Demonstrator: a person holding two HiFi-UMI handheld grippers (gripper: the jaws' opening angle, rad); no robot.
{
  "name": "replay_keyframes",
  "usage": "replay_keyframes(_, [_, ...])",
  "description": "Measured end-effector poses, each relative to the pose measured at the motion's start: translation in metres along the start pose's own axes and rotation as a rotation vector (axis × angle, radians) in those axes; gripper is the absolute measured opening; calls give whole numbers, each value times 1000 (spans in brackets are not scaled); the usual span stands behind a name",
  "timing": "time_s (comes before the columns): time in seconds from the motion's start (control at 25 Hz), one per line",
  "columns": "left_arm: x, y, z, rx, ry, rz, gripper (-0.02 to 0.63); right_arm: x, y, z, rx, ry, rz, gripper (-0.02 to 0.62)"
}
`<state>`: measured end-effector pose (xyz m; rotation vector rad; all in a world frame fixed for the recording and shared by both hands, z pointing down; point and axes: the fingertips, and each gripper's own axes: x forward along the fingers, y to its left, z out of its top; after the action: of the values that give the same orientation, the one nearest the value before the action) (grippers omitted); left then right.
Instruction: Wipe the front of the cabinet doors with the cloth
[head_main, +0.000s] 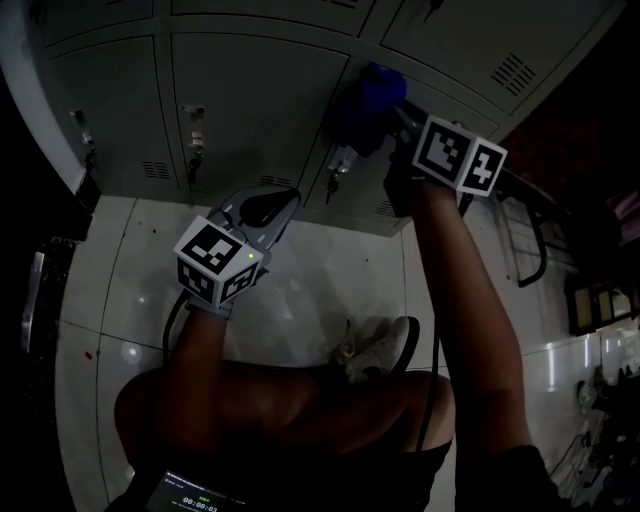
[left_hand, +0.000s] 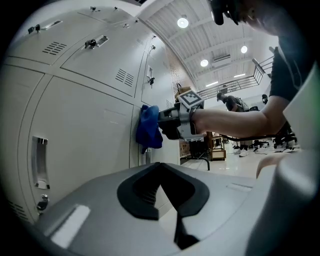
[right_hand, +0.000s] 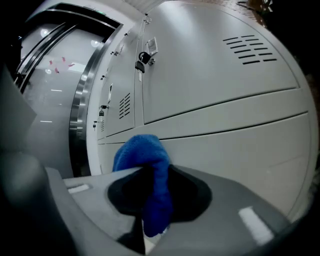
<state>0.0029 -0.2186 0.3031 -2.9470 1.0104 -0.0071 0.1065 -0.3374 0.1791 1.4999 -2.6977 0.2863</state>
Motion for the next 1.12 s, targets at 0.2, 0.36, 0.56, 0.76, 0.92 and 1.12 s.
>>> replay_keyframes(0.2, [0, 0, 1, 3, 0, -1, 0, -18, -26, 1, -10, 4, -49, 77])
replay_keyframes(0.36, [0, 0, 3, 3, -5, 0, 0, -38, -53, 1, -29, 3, -98, 77])
replay_keyframes(0.56, [1, -2, -2, 11, 15, -3, 0, -64, -89, 3, -60, -2, -169, 77])
replay_keyframes(0.76, [4, -4, -5, 19, 30, -10, 0, -92, -126, 9, -81, -15, -250, 77])
replay_keyframes(0.92, [5, -5, -8, 23, 38, -12, 0, -114, -154, 15, -82, -38, -317, 77])
replay_keyframes(1.12, [7, -6, -9, 24, 43, -15, 0, -137, -183, 17, -74, -74, -408, 77])
